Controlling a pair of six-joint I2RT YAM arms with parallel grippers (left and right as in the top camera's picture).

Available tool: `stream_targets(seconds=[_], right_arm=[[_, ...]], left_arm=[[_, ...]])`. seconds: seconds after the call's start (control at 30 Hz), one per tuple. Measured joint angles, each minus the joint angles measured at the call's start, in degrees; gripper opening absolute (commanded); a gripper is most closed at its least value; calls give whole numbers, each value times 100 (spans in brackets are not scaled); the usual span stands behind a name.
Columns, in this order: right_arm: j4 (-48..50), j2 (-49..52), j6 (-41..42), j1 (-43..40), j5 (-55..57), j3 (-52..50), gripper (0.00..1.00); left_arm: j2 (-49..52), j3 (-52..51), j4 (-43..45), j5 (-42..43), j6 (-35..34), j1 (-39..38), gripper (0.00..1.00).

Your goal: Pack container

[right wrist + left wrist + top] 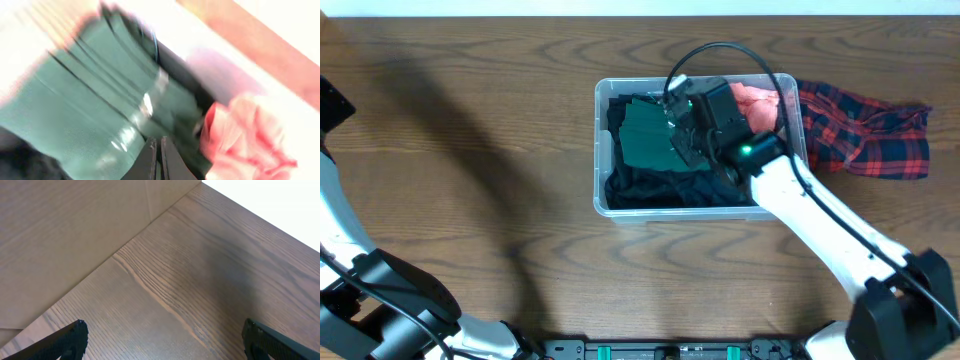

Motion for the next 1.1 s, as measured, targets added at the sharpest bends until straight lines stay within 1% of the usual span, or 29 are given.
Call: stream_targets(seconds=[0.23, 0.47, 0.5, 0.57, 0.7, 0.77, 0.83, 0.93, 1.0, 1.1], right_arm=[[337, 61, 0, 13, -785, 46, 4], [566, 791, 28, 17, -1296, 46, 8], [575, 927, 31, 17, -1338, 46, 7], [584, 1143, 37, 17, -1377, 46, 2], [595, 1294, 79, 17, -1443, 46, 2], [658, 1244, 149, 17, -1460, 46, 9], [660, 1167, 229, 17, -1464, 44, 24], [619, 879, 304, -7, -1373, 44, 34], [562, 579, 380, -59, -1222, 44, 39], [378, 31, 459, -295, -789, 48, 41]], left_arm=[[0, 0, 0, 0, 0, 0, 98], [0, 0, 0, 0, 0, 0, 98], [0, 0, 0, 0, 0, 0, 98], [0, 0, 0, 0, 0, 0, 98], [0, 0, 0, 0, 0, 0, 98], [0, 0, 0, 0, 0, 0, 98], [0, 0, 0, 0, 0, 0, 98], [0, 0, 0, 0, 0, 0, 98], [0, 0, -2, 0, 0, 0, 98], [0, 0, -2, 0, 0, 0, 98]])
